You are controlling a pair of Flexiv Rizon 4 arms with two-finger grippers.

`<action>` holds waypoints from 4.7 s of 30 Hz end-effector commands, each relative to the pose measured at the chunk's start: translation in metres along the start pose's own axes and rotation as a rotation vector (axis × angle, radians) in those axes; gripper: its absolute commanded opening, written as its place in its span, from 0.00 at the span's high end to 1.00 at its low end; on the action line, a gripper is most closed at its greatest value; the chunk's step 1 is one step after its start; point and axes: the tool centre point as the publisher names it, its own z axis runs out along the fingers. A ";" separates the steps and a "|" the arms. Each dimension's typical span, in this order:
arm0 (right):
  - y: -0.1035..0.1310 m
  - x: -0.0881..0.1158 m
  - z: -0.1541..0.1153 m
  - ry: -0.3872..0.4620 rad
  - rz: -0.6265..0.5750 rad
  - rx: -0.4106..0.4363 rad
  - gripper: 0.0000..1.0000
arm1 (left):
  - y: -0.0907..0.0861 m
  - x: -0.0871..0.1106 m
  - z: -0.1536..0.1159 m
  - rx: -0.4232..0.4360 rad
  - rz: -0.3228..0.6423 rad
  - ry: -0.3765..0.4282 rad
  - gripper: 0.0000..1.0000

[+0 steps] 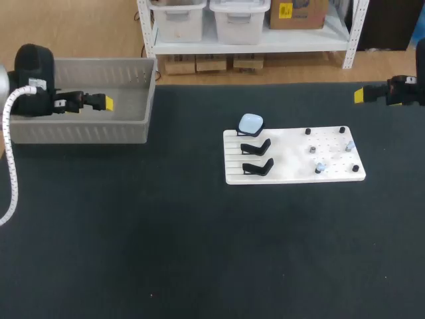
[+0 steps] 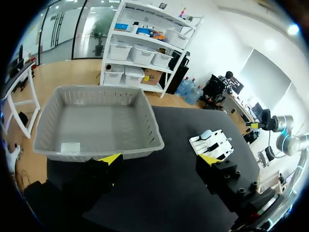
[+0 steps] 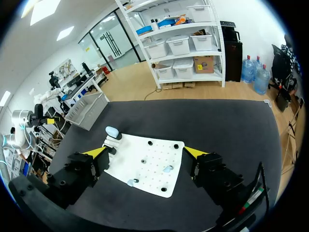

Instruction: Pick up each earbud case from the left stands, insert the matching earbuds, close the lid, and place the case in the box.

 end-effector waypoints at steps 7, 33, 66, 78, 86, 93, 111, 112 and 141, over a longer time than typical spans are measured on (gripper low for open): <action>0.000 0.000 0.000 0.000 0.000 0.000 0.00 | -0.003 -0.013 0.006 0.105 0.182 -0.051 0.00; 0.000 0.000 0.000 0.000 0.000 0.000 0.00 | -0.037 -0.018 0.043 0.296 0.477 0.022 0.00; 0.000 0.000 0.000 0.000 0.000 0.000 0.00 | -0.052 -0.023 0.094 0.480 0.803 0.040 0.00; 0.000 0.000 0.000 0.000 0.000 0.000 0.00 | -0.072 -0.023 0.134 0.585 0.881 0.055 0.00; 0.000 0.000 0.000 0.000 0.000 0.000 0.00 | -0.090 -0.007 0.147 0.598 0.871 0.034 0.00; 0.000 0.000 0.000 0.000 0.000 0.000 0.00 | -0.099 0.009 0.151 0.598 0.849 0.023 0.00; 0.000 0.000 0.000 0.000 0.000 0.000 0.00 | -0.120 0.014 0.178 0.647 0.858 0.029 0.00; 0.000 0.000 0.000 0.000 0.000 0.000 0.00 | -0.121 0.015 0.179 0.646 0.854 0.023 0.00; 0.000 0.000 0.000 0.000 0.000 0.000 0.00 | -0.142 0.023 0.215 0.705 0.854 0.035 0.30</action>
